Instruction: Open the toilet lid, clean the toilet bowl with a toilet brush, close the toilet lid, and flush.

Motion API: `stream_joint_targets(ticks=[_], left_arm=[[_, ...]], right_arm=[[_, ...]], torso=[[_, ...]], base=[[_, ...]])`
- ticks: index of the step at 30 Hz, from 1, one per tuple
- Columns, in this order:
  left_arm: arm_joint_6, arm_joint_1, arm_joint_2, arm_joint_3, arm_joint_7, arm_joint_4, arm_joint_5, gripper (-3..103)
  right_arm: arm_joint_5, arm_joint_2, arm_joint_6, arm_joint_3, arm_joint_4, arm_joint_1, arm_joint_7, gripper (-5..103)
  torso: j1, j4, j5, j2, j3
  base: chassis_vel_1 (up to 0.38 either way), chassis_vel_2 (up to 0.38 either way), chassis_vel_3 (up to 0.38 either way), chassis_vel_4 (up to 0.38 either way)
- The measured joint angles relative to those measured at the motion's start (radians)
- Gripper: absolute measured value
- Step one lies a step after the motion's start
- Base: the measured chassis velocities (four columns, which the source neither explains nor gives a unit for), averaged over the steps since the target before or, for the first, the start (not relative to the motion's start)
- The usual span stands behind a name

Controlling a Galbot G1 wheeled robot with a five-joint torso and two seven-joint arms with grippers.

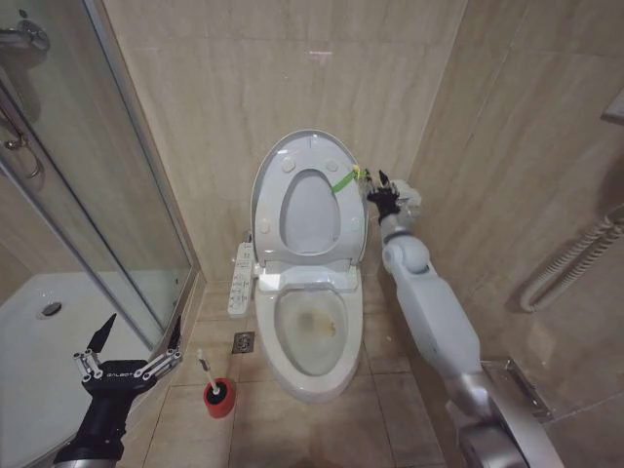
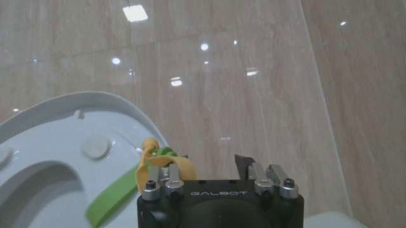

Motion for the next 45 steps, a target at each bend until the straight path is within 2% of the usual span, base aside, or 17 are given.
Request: stream_joint_targets(ticks=[3, 4, 11, 12, 17, 18, 24, 31, 38, 45], left_arm=[[0.0, 0.0, 0.0, 0.0, 0.0, 0.0, 0.0, 100], [0.0, 0.0, 0.0, 0.0, 0.0, 0.0, 0.0, 100], [0.0, 0.0, 0.0, 0.0, 0.0, 0.0, 0.0, 100], [0.0, 0.0, 0.0, 0.0, 0.0, 0.0, 0.0, 100], [0.0, 0.0, 0.0, 0.0, 0.0, 0.0, 0.0, 100], [0.0, 0.0, 0.0, 0.0, 0.0, 0.0, 0.0, 100], [0.0, 0.0, 0.0, 0.0, 0.0, 0.0, 0.0, 100], [0.0, 0.0, 0.0, 0.0, 0.0, 0.0, 0.0, 100], [0.0, 0.0, 0.0, 0.0, 0.0, 0.0, 0.0, 100], [0.0, 0.0, 0.0, 0.0, 0.0, 0.0, 0.0, 100]], right_arm=[[0.009, -0.019, -0.017, 0.001, 0.055, -0.041, 0.009, 36], [0.012, -0.029, -0.026, 0.001, 0.081, -0.063, 0.013, 63], [0.033, -0.059, -0.037, 0.02, 0.174, -0.143, 0.021, 63], [0.042, -0.061, -0.04, 0.025, 0.193, -0.156, 0.022, 90], [0.073, -0.076, -0.054, 0.036, 0.247, -0.19, 0.023, 90], [0.087, -0.079, -0.06, 0.036, 0.262, -0.2, 0.023, 100], [0.103, -0.061, -0.056, 0.02, 0.257, -0.207, 0.021, 100], [0.072, 0.015, -0.001, 0.014, 0.103, -0.101, 0.022, 100], [0.07, 0.005, 0.003, 0.014, 0.072, -0.054, 0.027, 100], [0.066, -0.027, -0.001, 0.029, 0.105, -0.071, 0.027, 100]], torso=[[0.0, 0.0001, -0.0001, 0.0, 0.0], [0.0, 0.0001, 0.0, 0.0, 0.0], [0.0, -0.0002, 0.0, 0.0, 0.0], [0.0, -0.0002, 0.0, 0.0, 0.0], [0.0, -0.0002, -0.0002, 0.0, 0.0], [0.0, -0.0003, -0.0002, 0.0, 0.0], [0.0, -0.0005, -0.0002, 0.0, 0.0], [0.0, 0.0003, -0.0002, 0.0, 0.0], [0.0, -0.0003, -0.0003, 0.0, 0.0], [0.0, -0.0003, -0.0003, 0.0, 0.0]], base=[[0.0, 0.0, 0.0, 0.0], [0.0, 0.0, 0.0, 0.0], [0.0, 0.0, 0.0, 0.0], [0.0, 0.0, 0.0, 0.0], [0.0, 0.0, 0.0, 0.0], [0.0, 0.0, 0.0, 0.0], [0.0, 0.0, 0.0, 0.0], [0.0, 0.0, 0.0, 0.0], [0.0, 0.0, 0.0, 0.0], [0.0, 0.0, 0.0, 0.0]])
